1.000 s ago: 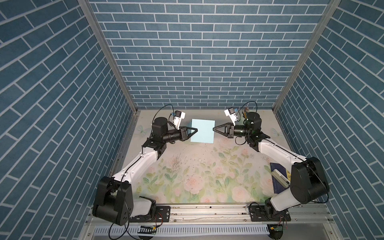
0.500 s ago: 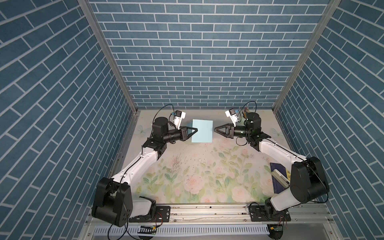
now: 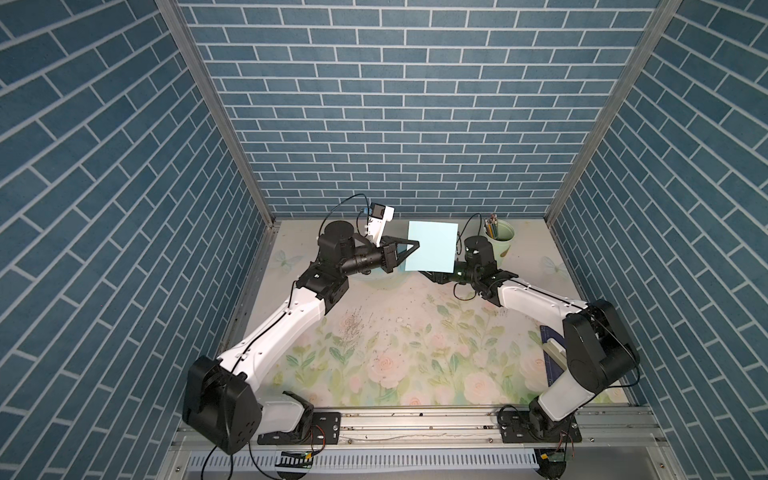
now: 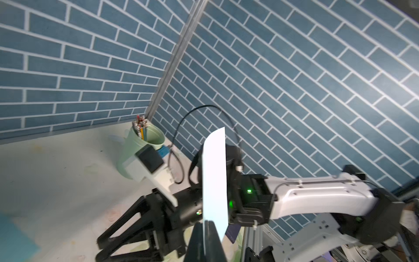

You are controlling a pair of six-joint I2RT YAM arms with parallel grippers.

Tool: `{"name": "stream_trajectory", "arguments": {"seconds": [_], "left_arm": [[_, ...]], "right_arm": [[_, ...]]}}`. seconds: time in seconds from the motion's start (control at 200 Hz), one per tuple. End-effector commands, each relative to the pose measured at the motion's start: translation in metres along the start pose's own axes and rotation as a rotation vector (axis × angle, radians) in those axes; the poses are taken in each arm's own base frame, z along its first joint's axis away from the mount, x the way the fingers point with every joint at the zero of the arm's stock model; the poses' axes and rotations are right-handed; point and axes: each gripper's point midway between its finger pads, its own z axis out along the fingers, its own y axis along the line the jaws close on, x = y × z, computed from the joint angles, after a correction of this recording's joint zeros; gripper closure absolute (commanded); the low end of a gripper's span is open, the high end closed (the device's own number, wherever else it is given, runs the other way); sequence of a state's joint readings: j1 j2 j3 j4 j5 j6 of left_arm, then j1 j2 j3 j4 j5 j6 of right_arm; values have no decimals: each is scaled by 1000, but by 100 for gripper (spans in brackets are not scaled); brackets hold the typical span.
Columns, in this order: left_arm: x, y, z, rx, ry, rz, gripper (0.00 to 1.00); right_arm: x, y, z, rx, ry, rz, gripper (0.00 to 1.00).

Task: Fold the square paper along the opposite sides
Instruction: Pick up the paper from the center of the board, then fold the paper.

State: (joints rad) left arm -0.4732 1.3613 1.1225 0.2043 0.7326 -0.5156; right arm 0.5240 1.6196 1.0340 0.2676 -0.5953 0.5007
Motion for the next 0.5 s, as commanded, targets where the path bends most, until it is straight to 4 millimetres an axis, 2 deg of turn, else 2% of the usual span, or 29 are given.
{"name": "stream_trajectory", "arguments": {"seconds": [0.0,0.16,0.495], "left_arm": [[9,38,-1,-137,18,31,100],[8,44,-8,-180,2,64,100],[12,48,-10,-197,17,69,100]], "right_arm": [[-40,24,-33,-55,-141,-18,62],[-43,37,-63,-140,-195,12,52],[-47,69,-74,-287,-215,-20,44]]}}
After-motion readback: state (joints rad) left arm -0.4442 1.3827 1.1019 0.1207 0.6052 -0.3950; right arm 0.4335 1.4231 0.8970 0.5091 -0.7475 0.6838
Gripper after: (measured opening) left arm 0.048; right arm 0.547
